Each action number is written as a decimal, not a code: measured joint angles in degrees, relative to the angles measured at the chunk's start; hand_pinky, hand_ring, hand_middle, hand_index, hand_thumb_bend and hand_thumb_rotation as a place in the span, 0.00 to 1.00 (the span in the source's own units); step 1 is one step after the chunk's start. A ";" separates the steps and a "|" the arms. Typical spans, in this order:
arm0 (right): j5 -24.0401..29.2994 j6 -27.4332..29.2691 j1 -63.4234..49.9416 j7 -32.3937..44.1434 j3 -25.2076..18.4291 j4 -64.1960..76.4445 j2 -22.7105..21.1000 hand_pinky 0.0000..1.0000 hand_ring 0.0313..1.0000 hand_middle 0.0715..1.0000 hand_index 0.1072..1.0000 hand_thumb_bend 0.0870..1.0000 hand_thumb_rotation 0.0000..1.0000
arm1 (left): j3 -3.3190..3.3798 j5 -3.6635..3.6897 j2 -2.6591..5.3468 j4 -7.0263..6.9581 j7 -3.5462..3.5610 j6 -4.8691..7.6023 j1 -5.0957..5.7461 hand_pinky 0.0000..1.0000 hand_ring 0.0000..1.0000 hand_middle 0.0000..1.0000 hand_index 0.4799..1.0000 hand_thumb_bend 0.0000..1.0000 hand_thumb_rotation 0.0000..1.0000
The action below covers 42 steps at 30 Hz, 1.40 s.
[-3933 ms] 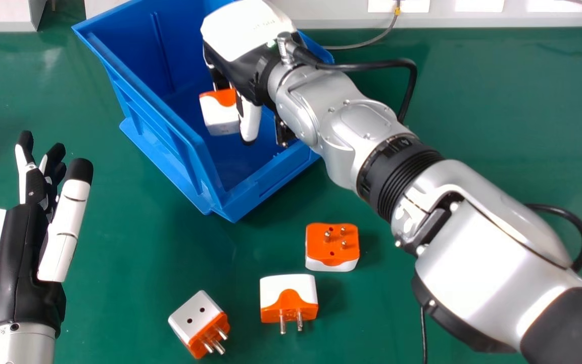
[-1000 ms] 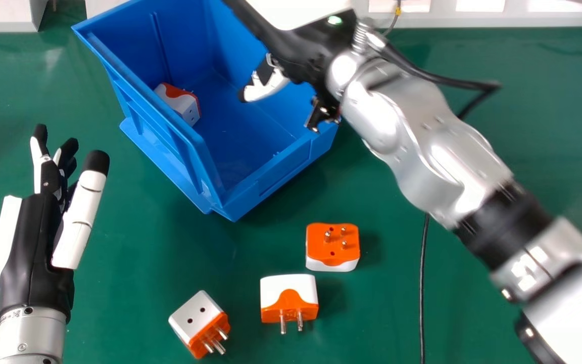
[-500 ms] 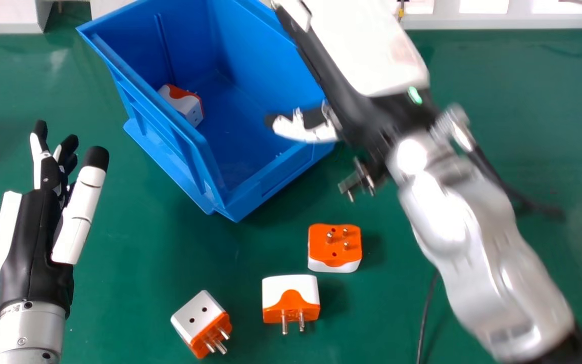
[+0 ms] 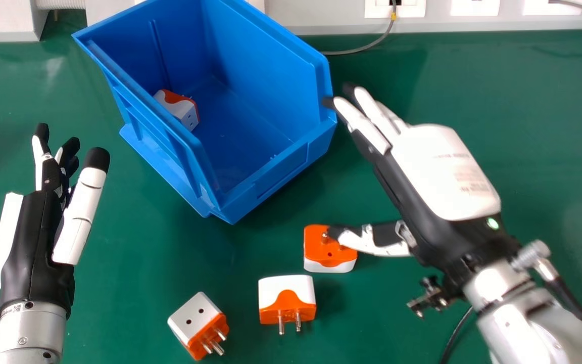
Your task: Pick all objects and put in blue box
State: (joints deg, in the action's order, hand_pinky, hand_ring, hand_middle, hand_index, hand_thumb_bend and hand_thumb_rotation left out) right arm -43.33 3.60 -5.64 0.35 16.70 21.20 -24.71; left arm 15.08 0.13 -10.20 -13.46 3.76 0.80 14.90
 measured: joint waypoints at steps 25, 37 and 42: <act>-7.21 1.52 14.02 10.15 7.81 -23.41 0.08 0.84 0.90 0.91 0.89 0.40 0.34 | -0.04 -0.01 0.07 0.53 -0.40 -0.41 -0.66 0.93 0.98 0.97 0.94 0.69 0.89; -8.40 5.18 24.74 15.19 12.76 -34.57 -0.40 0.83 0.90 0.90 0.86 0.38 0.31 | -0.09 -0.14 0.08 0.45 -0.77 -0.84 -0.69 0.93 0.98 0.97 0.94 0.68 0.89; -8.42 6.01 26.77 15.52 13.30 -36.53 -0.59 0.82 0.90 0.90 0.85 0.37 0.30 | -0.07 -0.14 0.01 0.14 -0.70 -1.19 -0.56 0.93 0.98 0.98 0.94 0.68 0.89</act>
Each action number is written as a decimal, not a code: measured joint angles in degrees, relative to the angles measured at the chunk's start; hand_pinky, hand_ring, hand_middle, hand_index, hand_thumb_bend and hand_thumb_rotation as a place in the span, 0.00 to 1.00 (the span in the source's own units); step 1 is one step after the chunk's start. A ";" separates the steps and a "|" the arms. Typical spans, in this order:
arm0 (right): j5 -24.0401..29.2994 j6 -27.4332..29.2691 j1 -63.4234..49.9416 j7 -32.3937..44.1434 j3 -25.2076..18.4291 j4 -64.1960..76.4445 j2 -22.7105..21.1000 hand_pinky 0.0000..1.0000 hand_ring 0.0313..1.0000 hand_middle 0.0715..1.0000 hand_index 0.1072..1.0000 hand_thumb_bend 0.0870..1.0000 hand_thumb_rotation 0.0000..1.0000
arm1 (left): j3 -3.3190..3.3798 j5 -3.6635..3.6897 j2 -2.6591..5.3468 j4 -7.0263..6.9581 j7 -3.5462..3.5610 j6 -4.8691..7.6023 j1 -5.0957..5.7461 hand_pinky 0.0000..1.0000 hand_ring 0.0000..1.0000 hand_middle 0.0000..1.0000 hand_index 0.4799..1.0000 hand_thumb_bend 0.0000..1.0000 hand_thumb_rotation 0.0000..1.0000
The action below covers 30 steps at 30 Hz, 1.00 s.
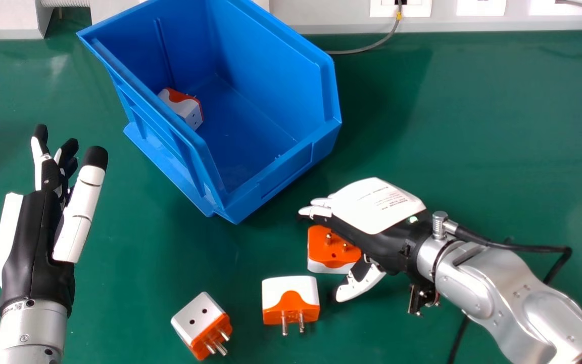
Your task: Pick all objects and put in blue box
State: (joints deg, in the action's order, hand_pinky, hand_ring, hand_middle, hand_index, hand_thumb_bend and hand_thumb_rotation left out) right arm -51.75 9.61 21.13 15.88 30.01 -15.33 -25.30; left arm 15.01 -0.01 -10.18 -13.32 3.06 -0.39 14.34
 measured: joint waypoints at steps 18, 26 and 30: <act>-0.20 4.96 5.81 -2.59 2.43 -6.83 0.18 0.76 0.86 0.85 0.80 0.34 0.15 | 0.57 0.14 -0.64 -0.89 0.53 -0.30 0.05 0.93 0.98 0.97 0.94 0.71 0.89; -0.24 5.92 6.86 -3.08 3.59 -7.40 0.17 0.73 0.83 0.82 0.77 0.35 0.06 | 0.78 0.14 -0.64 -1.11 0.53 -0.34 0.06 0.93 0.98 0.97 0.94 0.71 0.89; -0.01 6.03 6.91 -3.74 3.59 -7.93 0.18 0.70 0.80 0.79 0.75 0.39 0.03 | 0.87 0.14 -0.64 -1.13 0.53 -0.41 0.00 0.92 0.98 0.97 0.94 0.71 0.89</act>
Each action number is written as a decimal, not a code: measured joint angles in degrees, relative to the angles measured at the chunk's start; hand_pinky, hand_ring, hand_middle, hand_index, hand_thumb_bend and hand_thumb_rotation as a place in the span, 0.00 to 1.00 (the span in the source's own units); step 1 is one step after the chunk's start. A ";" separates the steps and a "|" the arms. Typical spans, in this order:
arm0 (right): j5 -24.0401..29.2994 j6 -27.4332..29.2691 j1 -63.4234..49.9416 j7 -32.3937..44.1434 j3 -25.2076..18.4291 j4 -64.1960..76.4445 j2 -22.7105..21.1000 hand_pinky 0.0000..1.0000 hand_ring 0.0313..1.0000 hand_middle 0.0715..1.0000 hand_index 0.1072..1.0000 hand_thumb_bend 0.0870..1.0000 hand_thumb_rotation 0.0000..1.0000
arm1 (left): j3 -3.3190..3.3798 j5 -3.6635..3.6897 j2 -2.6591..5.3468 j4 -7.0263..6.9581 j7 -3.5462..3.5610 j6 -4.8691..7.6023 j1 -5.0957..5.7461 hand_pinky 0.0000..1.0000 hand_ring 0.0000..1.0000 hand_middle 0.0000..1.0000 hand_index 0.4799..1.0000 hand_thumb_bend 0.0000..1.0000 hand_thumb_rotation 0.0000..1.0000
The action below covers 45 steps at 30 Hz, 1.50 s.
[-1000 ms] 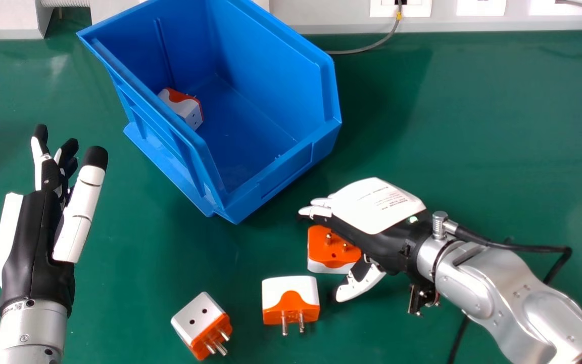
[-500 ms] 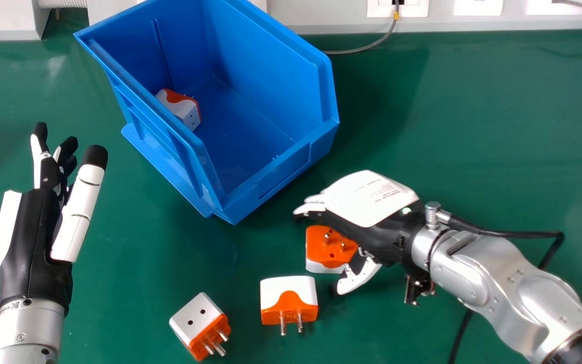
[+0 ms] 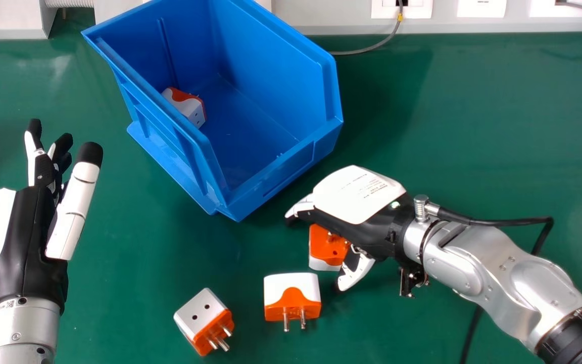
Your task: Pick all objects and put in blue box
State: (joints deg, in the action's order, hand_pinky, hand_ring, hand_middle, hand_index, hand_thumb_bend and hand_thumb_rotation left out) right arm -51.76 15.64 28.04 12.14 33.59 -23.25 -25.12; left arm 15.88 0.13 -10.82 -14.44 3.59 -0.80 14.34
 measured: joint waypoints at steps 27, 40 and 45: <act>-0.02 -6.08 1.43 -7.71 -0.25 -4.71 2.58 0.43 0.49 0.50 0.49 0.46 0.00 | 0.71 1.08 -0.55 -0.39 1.44 -0.81 -0.72 0.94 0.98 0.98 0.94 0.71 0.89; -0.03 -6.01 1.63 -10.25 -0.08 -5.89 2.29 0.38 0.43 0.44 0.47 0.46 0.00 | 0.91 2.15 -0.76 -2.03 1.46 -1.58 0.16 0.94 0.98 0.98 0.94 0.70 0.89; 0.29 -6.01 1.62 -10.26 -0.33 -5.90 2.28 0.39 0.42 0.43 0.45 0.45 0.00 | 0.91 2.19 -0.86 -2.90 1.46 -2.33 0.68 0.94 0.98 0.98 0.94 0.70 0.89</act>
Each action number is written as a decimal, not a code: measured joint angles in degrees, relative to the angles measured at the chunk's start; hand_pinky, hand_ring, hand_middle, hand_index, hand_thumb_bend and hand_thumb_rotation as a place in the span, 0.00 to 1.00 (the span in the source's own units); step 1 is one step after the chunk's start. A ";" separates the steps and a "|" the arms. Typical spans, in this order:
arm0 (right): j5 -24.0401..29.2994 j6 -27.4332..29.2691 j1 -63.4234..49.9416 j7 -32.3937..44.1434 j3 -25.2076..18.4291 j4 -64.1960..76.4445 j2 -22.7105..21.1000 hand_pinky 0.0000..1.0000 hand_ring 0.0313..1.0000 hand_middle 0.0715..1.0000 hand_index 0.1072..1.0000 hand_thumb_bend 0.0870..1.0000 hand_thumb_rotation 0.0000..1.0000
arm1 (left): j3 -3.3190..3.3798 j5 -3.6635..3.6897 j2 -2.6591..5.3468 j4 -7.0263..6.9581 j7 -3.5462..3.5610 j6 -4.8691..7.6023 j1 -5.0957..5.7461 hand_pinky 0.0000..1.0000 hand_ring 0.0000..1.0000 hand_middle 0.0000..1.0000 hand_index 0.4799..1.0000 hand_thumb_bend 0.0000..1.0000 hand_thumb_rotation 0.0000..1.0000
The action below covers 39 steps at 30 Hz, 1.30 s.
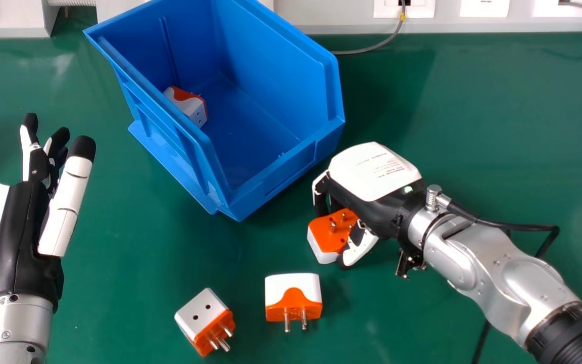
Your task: Pick all objects and put in blue box
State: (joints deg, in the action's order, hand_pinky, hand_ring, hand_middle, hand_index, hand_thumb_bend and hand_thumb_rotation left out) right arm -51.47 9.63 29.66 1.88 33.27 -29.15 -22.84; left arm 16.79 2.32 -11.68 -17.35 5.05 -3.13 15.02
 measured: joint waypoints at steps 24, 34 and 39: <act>-1.97 -0.58 3.44 1.88 1.62 -2.16 -0.18 0.25 0.27 0.40 0.43 0.47 0.00 | -0.04 -0.72 -0.05 -1.92 -0.34 -1.27 0.67 0.93 0.98 0.97 0.94 0.73 0.89; -0.14 -0.48 5.19 4.61 0.81 -3.74 -0.24 0.15 0.17 0.39 0.42 0.47 0.00 | -0.11 -0.70 -0.04 -2.02 -0.46 -1.36 0.58 0.92 0.98 0.97 0.93 0.73 0.89; 0.39 -1.56 5.21 7.01 0.44 -2.96 -0.32 0.14 0.16 0.37 0.42 0.47 0.00 | -0.17 -0.63 -0.04 -2.01 -0.46 -1.36 0.46 0.92 0.98 0.97 0.93 0.74 0.89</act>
State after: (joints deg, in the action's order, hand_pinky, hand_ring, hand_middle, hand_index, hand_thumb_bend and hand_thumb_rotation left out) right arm -51.08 8.06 34.87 8.88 33.70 -32.11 -23.17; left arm 16.62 1.69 -11.72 -19.36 4.60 -4.50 15.47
